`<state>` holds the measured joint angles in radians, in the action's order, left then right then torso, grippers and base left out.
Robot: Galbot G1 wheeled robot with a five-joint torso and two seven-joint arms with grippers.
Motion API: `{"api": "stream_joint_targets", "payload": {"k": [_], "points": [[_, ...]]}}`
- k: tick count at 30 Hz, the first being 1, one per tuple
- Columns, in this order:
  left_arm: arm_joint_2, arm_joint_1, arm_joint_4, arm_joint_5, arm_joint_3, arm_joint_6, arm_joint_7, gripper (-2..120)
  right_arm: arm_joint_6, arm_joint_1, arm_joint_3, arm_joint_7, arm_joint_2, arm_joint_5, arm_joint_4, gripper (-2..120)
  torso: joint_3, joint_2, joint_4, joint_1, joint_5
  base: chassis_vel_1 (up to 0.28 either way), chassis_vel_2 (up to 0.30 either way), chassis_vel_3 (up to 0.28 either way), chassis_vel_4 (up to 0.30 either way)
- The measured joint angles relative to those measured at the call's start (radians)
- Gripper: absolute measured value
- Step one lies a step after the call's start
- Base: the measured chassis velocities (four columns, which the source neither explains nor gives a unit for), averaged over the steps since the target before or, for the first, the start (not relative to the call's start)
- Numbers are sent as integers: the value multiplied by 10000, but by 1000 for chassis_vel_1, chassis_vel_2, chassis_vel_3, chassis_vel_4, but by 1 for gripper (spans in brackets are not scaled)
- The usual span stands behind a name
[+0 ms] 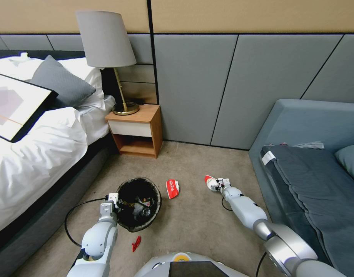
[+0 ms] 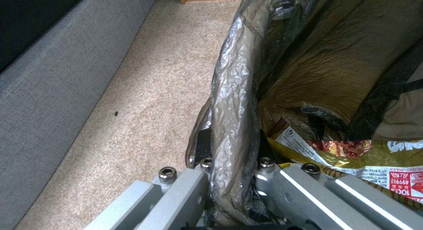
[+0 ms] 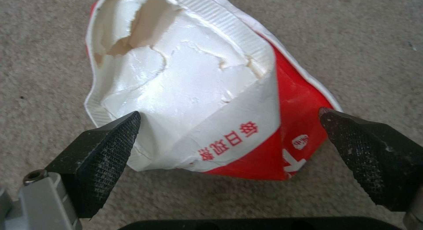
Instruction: Pick up the trash bin, then pick up the garbage from the floor and place it into the trash bin.
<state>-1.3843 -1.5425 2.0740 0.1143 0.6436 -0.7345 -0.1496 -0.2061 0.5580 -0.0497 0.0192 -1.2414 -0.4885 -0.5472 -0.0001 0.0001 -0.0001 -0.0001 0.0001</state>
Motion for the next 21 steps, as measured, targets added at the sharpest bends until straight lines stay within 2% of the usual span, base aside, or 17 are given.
{"api": "stream_joint_targets", "payload": {"k": [3, 5, 6, 9, 10, 13, 17, 21], "points": [[-15, -2, -1, -2, 0, 0, 12, 0, 23, -51, 1, 90, -40, 22, 65, 97, 0, 0, 0, 0, 0, 0, 0, 0, 0], [24, 15, -13, 3, 29, -1, 38, 0, 86, -86, -5, 241, -29, 102, 85, 88, 0, -1, 2, 1, 0, 0, 0, 0, 0], [24, 15, -13, 3, 29, -1, 38, 0, 86, -86, -5, 241, -29, 102, 85, 88, 0, -1, 2, 1, 0, 0, 0, 0, 0], [29, 28, -40, 19, 46, -5, 44, 0, 140, -99, -6, 358, 36, 128, 84, 73, 1, 0, 3, 1, 0, 0, 0, 0, 0], [29, 28, -40, 19, 46, -5, 44, 0, 140, -99, -6, 358, 36, 128, 84, 73, 1, 0, 3, 1, 0, 0, 0, 0, 0], [2, 29, -56, 16, 43, -5, 43, 0, 157, -97, 7, 369, 93, 137, 79, 59, 0, -1, 2, 1, 0, 0, 0, 0, 0], [-22, 33, -67, 9, 40, -5, 43, 0, 163, -83, 16, 398, 145, 138, 60, 50, 0, 0, 1, 1, 0, 0, 0, 0, 0], [-32, 40, -87, -1, 33, -5, 43, 0, 195, -92, 56, 424, 160, 129, 110, 31, 0, 0, 1, 1, -1, 0, 0, 0, 0]]}}
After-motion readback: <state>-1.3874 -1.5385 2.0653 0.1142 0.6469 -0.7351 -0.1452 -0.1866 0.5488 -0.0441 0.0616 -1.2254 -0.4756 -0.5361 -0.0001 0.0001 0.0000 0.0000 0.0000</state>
